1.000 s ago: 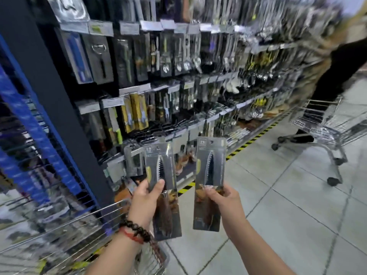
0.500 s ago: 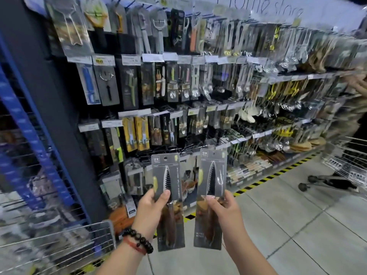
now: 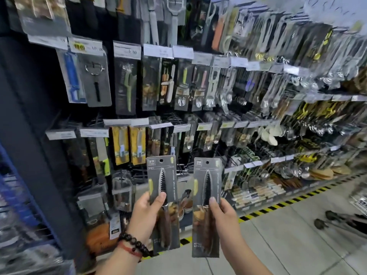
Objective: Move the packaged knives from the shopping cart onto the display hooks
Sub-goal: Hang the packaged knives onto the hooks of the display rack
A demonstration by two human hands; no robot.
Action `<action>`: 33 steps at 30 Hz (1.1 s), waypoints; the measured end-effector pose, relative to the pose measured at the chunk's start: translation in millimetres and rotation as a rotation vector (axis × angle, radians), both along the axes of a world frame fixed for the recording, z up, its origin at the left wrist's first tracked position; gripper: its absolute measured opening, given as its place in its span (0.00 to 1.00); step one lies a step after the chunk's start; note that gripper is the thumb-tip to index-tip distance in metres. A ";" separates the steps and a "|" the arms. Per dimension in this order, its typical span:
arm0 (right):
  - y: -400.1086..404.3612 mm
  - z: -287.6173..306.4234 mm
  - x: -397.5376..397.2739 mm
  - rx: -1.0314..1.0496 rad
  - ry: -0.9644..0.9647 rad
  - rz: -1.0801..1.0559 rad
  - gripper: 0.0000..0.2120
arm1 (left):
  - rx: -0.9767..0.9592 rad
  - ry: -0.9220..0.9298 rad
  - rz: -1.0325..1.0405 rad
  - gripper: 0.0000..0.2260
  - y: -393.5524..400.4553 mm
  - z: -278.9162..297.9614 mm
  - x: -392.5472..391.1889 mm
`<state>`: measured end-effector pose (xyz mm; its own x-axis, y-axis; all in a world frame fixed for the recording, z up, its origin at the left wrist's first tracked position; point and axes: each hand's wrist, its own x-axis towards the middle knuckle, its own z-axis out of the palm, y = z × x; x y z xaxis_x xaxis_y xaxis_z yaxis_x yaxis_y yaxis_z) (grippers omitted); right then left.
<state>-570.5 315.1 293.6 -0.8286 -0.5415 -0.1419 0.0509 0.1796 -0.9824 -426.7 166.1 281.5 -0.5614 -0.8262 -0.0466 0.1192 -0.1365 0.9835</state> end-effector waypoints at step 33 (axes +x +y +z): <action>-324.1 -53.6 -201.9 0.157 -0.028 0.683 0.16 | 0.292 -0.249 0.545 0.10 -159.2 -38.0 -154.3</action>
<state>-772.4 -9.0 240.0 -0.3053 -0.9109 -0.2775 -0.0994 0.3203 -0.9421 -581.0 7.0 243.5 -0.0107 -0.9225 -0.3858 0.0209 -0.3859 0.9223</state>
